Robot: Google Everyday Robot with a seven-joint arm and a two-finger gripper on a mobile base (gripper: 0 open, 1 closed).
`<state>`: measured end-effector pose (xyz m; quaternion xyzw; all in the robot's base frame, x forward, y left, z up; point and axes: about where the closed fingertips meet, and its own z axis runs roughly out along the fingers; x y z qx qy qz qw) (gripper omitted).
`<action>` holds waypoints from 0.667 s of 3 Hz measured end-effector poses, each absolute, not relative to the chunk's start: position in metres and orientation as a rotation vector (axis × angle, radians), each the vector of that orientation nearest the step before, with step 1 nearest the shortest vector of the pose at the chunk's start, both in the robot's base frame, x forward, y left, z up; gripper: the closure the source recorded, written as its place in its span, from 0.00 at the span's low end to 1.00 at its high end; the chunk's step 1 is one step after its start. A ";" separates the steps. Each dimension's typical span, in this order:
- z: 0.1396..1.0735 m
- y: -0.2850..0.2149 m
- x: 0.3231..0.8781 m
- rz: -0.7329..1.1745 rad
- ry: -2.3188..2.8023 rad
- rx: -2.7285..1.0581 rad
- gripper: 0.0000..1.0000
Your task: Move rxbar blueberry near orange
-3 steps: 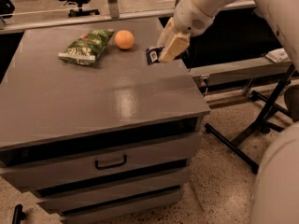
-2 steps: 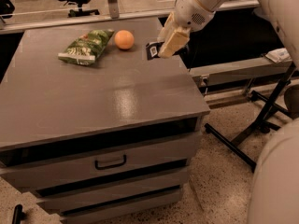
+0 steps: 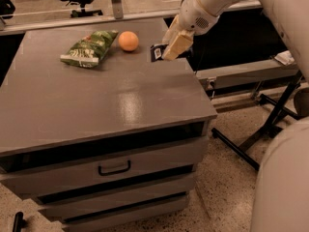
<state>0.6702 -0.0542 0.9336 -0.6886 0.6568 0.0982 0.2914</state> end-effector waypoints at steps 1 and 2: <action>0.903 -0.069 0.739 0.189 1.899 -1.563 1.00; 0.883 -0.079 0.789 0.157 1.990 -1.340 1.00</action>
Offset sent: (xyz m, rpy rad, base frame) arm 0.1555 -0.0422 -0.0574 0.1818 -0.0724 -0.5747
